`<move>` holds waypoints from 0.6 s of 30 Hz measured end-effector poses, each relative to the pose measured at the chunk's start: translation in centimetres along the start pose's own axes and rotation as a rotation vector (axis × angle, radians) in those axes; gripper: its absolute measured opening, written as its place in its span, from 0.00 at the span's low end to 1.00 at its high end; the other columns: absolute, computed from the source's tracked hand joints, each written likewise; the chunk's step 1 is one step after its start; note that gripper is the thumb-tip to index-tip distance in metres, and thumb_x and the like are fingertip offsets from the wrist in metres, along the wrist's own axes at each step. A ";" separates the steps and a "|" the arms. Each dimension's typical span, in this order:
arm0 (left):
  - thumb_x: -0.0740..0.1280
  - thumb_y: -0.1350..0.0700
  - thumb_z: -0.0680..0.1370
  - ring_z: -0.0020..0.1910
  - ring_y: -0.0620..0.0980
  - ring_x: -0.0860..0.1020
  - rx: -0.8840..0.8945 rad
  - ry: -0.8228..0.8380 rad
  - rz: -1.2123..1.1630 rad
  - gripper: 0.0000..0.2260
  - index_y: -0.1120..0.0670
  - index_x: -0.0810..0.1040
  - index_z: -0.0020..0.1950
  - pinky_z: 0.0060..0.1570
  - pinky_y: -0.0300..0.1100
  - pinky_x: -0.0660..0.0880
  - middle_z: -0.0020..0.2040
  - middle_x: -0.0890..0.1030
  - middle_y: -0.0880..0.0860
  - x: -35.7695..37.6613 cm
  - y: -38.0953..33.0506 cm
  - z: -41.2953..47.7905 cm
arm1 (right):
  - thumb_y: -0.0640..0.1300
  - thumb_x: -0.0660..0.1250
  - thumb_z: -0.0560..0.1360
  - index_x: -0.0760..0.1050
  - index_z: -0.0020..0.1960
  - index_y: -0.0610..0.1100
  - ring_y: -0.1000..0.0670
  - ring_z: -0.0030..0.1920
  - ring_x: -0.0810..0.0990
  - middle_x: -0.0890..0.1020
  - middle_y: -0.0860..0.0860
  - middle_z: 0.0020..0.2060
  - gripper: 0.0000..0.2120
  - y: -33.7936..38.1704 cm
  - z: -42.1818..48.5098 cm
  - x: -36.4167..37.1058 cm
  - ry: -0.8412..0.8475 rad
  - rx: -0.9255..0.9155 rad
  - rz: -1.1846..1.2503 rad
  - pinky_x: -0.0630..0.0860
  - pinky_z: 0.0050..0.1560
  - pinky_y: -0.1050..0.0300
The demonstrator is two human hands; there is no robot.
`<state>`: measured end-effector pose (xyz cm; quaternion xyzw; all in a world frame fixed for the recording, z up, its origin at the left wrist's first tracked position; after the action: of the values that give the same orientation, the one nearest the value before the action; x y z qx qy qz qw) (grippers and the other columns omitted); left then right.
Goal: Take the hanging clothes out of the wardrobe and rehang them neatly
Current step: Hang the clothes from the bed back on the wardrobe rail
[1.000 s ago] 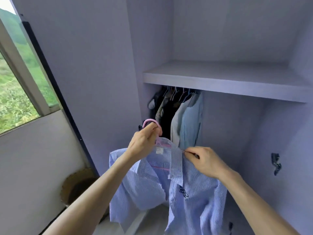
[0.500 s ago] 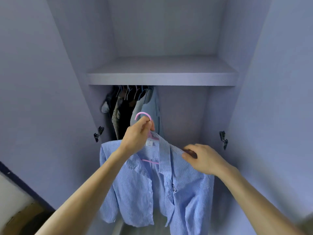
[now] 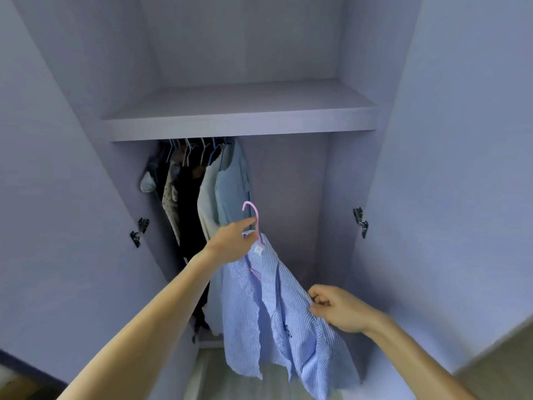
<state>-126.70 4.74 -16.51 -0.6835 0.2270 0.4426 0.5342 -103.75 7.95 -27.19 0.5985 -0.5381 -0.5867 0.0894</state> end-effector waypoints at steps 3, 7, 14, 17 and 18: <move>0.61 0.50 0.82 0.63 0.53 0.75 -0.060 0.048 0.060 0.19 0.46 0.71 0.73 0.64 0.44 0.69 0.70 0.76 0.52 0.4 3.9 -0.7 | 0.41 0.64 0.81 0.73 0.45 0.45 0.57 0.30 0.70 0.77 0.55 0.31 0.05 -0.8 1.2 2.1 -0.006 0.067 0.181 0.69 0.37 0.59; 0.60 0.43 0.81 0.78 0.53 0.57 -0.208 0.063 0.230 0.24 0.40 0.62 0.78 0.76 0.56 0.57 0.80 0.60 0.49 -1.3 10.8 -2.2 | 0.37 0.63 0.81 0.75 0.49 0.38 0.57 0.29 0.71 0.77 0.51 0.34 0.03 -0.4 4.5 3.5 -0.069 0.099 0.333 0.70 0.34 0.62; 0.58 0.42 0.81 0.80 0.52 0.39 -0.381 -0.234 0.573 0.31 0.41 0.47 0.81 0.74 0.63 0.39 0.82 0.42 0.51 -11.9 18.5 -2.8 | 0.39 0.63 0.81 0.75 0.53 0.34 0.53 0.34 0.72 0.77 0.47 0.37 0.07 2.1 15.6 1.0 -0.177 0.109 0.409 0.71 0.38 0.57; 0.56 0.42 0.81 0.79 0.54 0.36 -0.411 -0.398 0.798 0.34 0.42 0.39 0.80 0.72 0.64 0.33 0.81 0.37 0.52 -16.9 20.4 -3.3 | 0.40 0.63 0.81 0.72 0.54 0.32 0.52 0.35 0.72 0.76 0.47 0.37 0.09 3.5 21.1 -1.7 -0.211 0.096 0.383 0.71 0.38 0.55; 0.56 0.41 0.81 0.79 0.54 0.35 -0.439 -0.441 0.846 0.35 0.43 0.37 0.80 0.70 0.62 0.27 0.81 0.35 0.52 -18.5 21.2 -3.5 | 0.40 0.62 0.81 0.72 0.53 0.32 0.52 0.34 0.72 0.75 0.47 0.37 0.10 4.2 22.8 -2.8 -0.224 0.081 0.368 0.71 0.38 0.54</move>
<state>-151.40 -8.41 -11.96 -0.5183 0.2673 0.7902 0.1881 -123.51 20.27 -29.15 0.4246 -0.6680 -0.6011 0.1106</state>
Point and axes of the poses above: each hand's wrist, its own z-axis towards the middle knuckle, its own x-axis out of the palm, y = z × x, the point moved 8 cm from there along z, towards the middle knuckle
